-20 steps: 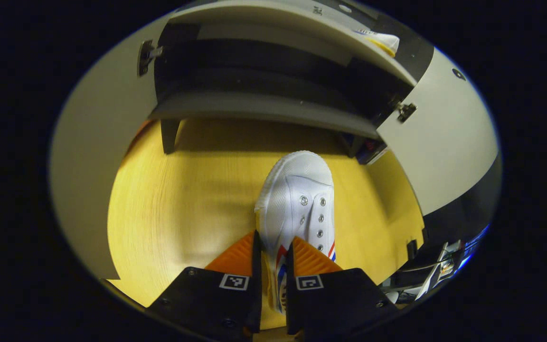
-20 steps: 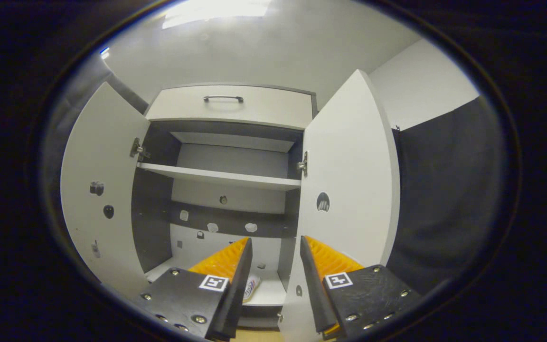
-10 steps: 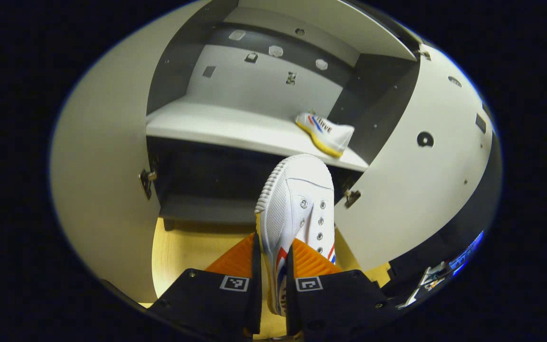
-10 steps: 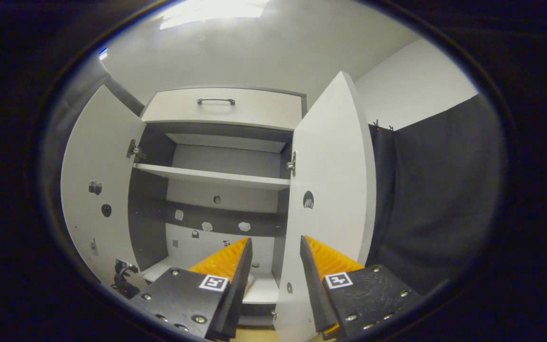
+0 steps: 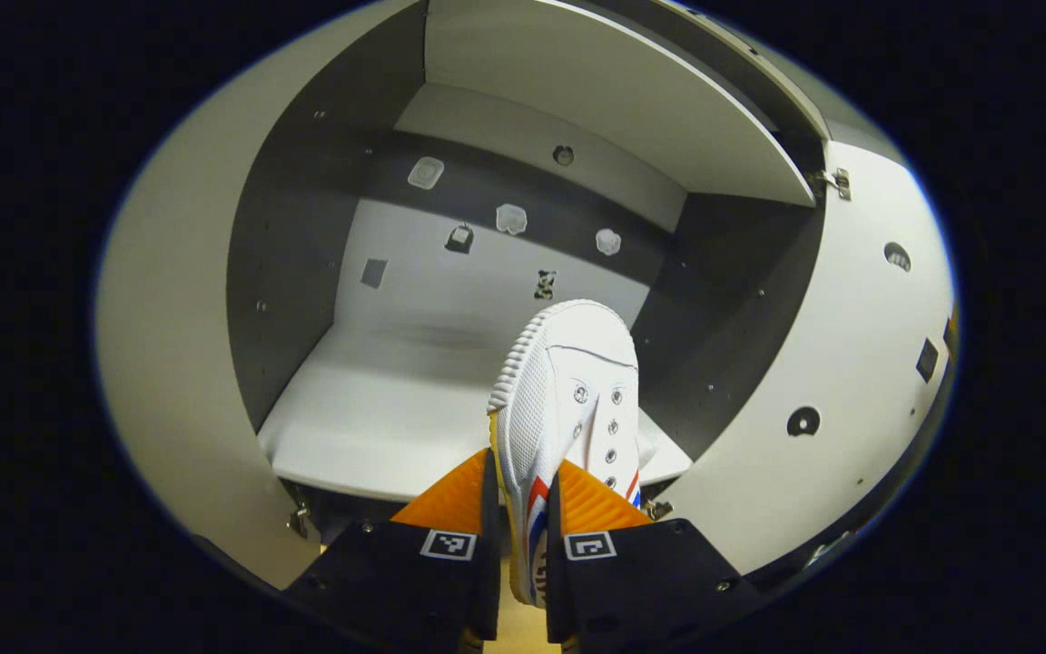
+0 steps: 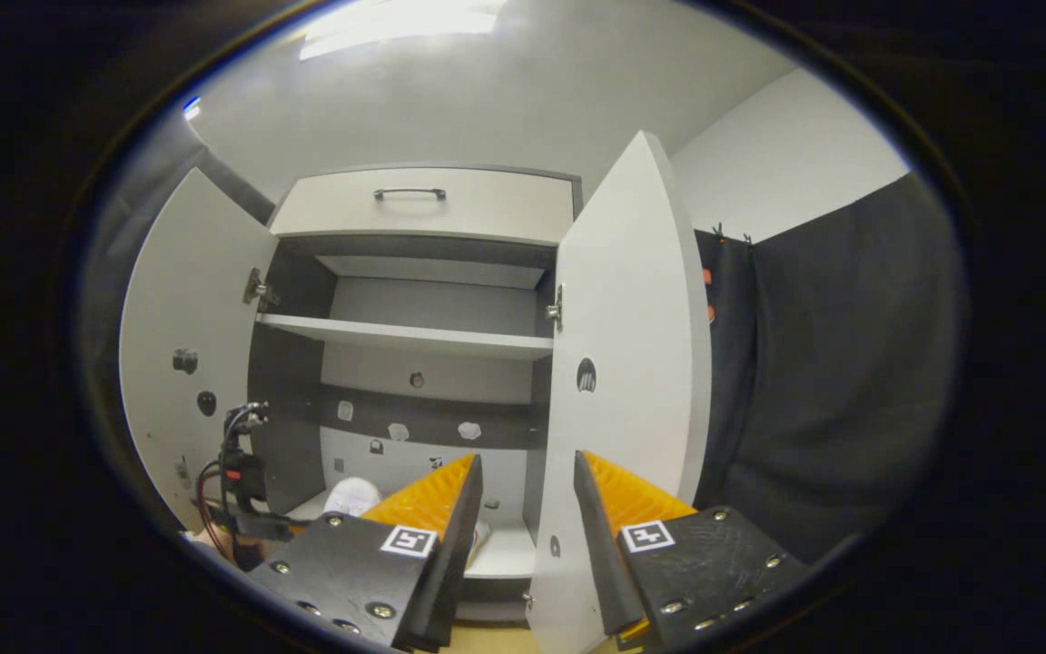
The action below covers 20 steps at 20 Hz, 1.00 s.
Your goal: Grab one shoe with the right hand and put it into the shoe cabinet, grab the other shoe with the left hand and put it into the shoe cabinet; then close the right door with the right hand and the left door with the left hand.
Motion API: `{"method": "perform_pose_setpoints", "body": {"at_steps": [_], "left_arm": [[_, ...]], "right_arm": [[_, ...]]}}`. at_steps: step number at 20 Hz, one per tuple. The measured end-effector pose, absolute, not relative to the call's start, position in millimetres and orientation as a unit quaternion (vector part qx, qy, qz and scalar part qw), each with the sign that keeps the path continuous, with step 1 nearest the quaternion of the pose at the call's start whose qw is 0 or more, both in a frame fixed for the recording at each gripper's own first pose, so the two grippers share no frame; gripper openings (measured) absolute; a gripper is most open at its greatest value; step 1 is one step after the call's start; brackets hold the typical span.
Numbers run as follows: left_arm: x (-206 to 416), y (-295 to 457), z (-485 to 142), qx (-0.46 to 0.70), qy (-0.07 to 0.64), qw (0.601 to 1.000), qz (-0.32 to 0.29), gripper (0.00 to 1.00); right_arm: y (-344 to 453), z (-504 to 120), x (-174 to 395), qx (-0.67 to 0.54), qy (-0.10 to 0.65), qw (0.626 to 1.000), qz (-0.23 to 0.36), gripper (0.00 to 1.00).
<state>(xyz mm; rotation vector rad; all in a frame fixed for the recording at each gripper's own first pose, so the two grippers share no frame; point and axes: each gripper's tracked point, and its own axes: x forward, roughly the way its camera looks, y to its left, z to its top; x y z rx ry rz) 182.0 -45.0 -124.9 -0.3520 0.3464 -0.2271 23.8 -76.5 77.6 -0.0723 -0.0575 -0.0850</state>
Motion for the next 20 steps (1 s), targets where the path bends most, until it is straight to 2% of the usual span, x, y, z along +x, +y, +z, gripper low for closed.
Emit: {"method": "perform_pose_setpoints", "body": {"at_steps": [2,5,6,9,10,11,12,13,15,16,17,18,20], "left_arm": [[202.6,-36.4,-111.1,-0.173,0.16,0.966,-0.103,0.21],[237.2,-31.6,-101.2,-0.185,0.152,0.966,-0.098,0.21],[245.8,-31.1,-102.2,-0.188,0.155,0.965,-0.097,0.21],[267.5,-28.8,-115.0,-0.186,0.174,0.963,-0.093,0.21],[273.7,-28.9,-120.6,-0.182,0.18,0.962,-0.091,0.22],[278.3,-28.4,-126.3,-0.179,0.187,0.962,-0.089,0.21],[281.6,-27.2,-131.4,-0.176,0.192,0.962,-0.087,0.21],[285.3,-25.6,-134.4,-0.173,0.195,0.962,-0.087,0.21],[292.6,-27.9,-138.7,-0.179,0.2,0.959,-0.091,0.21],[294.3,-26.5,-143.2,-0.172,0.204,0.959,-0.092,0.24],[298.7,-25.1,-148.9,-0.165,0.21,0.959,-0.09,0.21],[302.1,-24.7,-153.4,-0.165,0.214,0.959,-0.087,0.21],[308.9,-24.5,-163.2,-0.173,0.225,0.955,-0.084,0.22]], "right_arm": [[-78.3,73.9,22.8,-0.035,-0.023,0.998,-0.045,0.59],[-83.7,69.1,21.2,-0.039,-0.016,0.998,-0.054,0.59],[-85.9,67.2,19.9,-0.04,-0.014,0.997,-0.057,0.55],[-88.3,64.1,17.4,-0.041,-0.011,0.997,-0.061,0.55],[-88.9,62.8,16.3,-0.042,-0.011,0.997,-0.061,0.59],[-88.8,61.7,15.5,-0.044,-0.01,0.997,-0.062,0.55],[-87.9,60.2,15.1,-0.045,-0.009,0.997,-0.061,0.59],[-86.3,58.4,14.9,-0.046,-0.008,0.997,-0.059,0.55],[-83.9,54.2,14.7,-0.046,-0.005,0.997,-0.056,0.6],[-82.7,52.7,14.5,-0.044,-0.004,0.998,-0.055,0.57],[-81.2,51.9,14.6,-0.04,-0.003,0.998,-0.052,0.6],[-79.6,51.0,13.6,-0.036,-0.002,0.998,-0.048,0.57],[-79.8,48.7,11.7,-0.031,-0.009,0.999,-0.043,0.57]]}}
